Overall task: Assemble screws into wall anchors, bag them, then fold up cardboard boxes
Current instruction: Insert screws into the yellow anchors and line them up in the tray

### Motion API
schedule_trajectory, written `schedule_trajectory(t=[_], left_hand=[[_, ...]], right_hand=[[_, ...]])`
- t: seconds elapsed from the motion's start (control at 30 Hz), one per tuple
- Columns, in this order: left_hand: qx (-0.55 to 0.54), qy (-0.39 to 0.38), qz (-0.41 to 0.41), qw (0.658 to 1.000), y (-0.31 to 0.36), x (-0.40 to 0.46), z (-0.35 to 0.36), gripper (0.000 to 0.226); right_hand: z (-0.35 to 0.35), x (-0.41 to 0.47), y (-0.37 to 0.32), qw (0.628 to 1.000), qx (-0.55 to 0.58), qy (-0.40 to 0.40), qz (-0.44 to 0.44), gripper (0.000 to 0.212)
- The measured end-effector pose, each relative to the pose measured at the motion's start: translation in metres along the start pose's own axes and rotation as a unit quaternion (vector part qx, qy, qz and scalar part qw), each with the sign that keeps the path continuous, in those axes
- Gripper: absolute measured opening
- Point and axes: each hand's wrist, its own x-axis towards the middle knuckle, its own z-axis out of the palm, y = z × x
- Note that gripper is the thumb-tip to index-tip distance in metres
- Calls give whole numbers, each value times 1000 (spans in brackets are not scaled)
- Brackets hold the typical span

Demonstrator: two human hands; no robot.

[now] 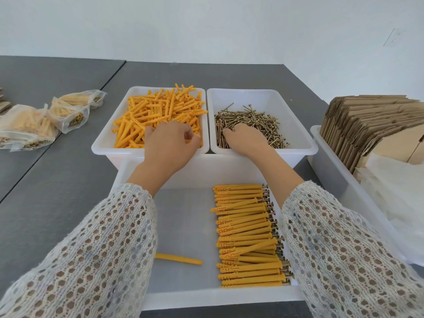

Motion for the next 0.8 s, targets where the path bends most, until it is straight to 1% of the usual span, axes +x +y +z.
schedule_trajectory(t=[0.13, 0.23, 0.33, 0.43, 0.53, 0.63, 0.7, 0.73, 0.8], left_hand=[[16, 3, 5, 1000, -1, 0, 3, 25], [5, 10, 6, 1000, -1, 1, 3, 31], [25, 54, 30, 998, 2, -1, 3, 38], [52, 107, 67, 991, 4, -4, 3, 40], [12, 132, 98, 986, 8, -4, 2, 37], [-6, 136, 122, 983, 12, -7, 3, 38], [9, 126, 119, 985, 13, -10, 2, 42], [26, 114, 114, 987, 14, -10, 2, 48], [53, 93, 112, 988, 13, -10, 3, 61]], right_hand=[[0, -1, 0, 1000, -1, 5, 1, 38], [1, 2, 1, 1000, 25, 12, 2, 37], [2, 4, 1, 999, 41, 14, 4, 38], [1, 5, 0, 998, 57, 22, 3, 35], [1, 6, 1, 998, 58, 38, 10, 31], [-2, 6, 0, 998, 44, 43, 17, 34], [-3, 6, 0, 998, 46, 44, 22, 34], [-3, 5, -1, 998, 49, 46, 19, 30], [-3, 4, -1, 997, 59, 46, 24, 16]])
